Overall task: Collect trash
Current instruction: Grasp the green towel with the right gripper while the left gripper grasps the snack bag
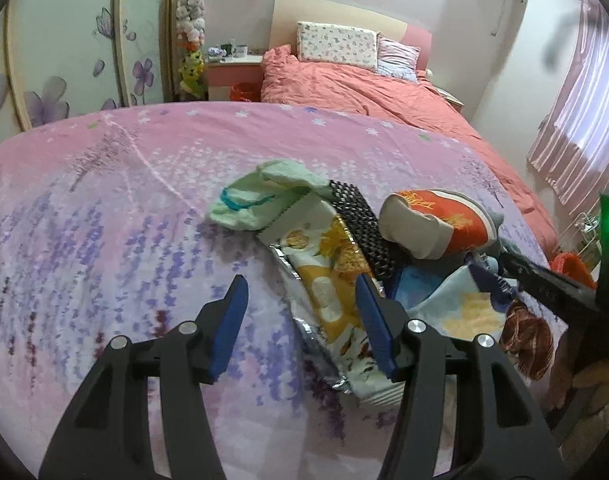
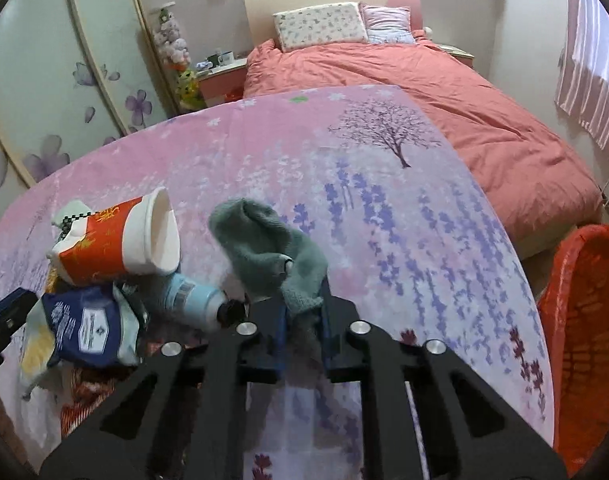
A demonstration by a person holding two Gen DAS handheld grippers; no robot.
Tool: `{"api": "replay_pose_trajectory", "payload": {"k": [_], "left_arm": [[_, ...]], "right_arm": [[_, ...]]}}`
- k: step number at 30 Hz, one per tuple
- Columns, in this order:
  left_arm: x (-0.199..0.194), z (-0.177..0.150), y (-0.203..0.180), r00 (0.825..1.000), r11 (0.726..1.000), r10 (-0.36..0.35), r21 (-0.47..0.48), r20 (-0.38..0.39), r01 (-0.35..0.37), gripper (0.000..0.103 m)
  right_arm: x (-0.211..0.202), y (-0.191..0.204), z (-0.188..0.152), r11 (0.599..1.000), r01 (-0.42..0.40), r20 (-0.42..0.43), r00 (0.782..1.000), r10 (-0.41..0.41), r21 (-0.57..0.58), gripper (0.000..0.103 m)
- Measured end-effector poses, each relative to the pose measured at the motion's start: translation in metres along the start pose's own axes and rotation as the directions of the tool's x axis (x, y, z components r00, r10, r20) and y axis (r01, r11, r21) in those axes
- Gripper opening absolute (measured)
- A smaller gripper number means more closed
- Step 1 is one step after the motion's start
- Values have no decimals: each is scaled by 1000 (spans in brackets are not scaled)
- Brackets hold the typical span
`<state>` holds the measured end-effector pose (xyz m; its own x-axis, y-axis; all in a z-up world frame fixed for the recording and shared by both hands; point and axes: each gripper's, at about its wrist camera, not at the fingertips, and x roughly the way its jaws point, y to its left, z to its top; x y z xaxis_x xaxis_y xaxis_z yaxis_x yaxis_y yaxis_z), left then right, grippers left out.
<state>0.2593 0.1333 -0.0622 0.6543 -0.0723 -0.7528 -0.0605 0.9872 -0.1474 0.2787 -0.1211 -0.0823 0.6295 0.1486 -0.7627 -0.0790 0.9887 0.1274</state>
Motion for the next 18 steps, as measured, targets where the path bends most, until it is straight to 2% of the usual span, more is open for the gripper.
{"api": "replay_pose_trajectory", "payload": {"k": [6, 7, 12, 18], "left_arm": [[16, 3, -8, 997, 997, -64, -44, -47, 62, 54], [18, 2, -11, 996, 997, -63, -39, -56, 61, 47], [18, -4, -14, 997, 998, -54, -15, -61, 53, 37], [4, -14, 6, 999, 1000, 3, -1, -50, -3, 38]], "right_arm": [[-15, -15, -18, 999, 32, 14, 999, -33, 39, 12], [-17, -17, -19, 999, 33, 14, 999, -34, 40, 12], [-21, -20, -25, 998, 39, 14, 999, -40, 41, 12], [-29, -26, -36, 997, 52, 20, 998, -53, 62, 12]]}}
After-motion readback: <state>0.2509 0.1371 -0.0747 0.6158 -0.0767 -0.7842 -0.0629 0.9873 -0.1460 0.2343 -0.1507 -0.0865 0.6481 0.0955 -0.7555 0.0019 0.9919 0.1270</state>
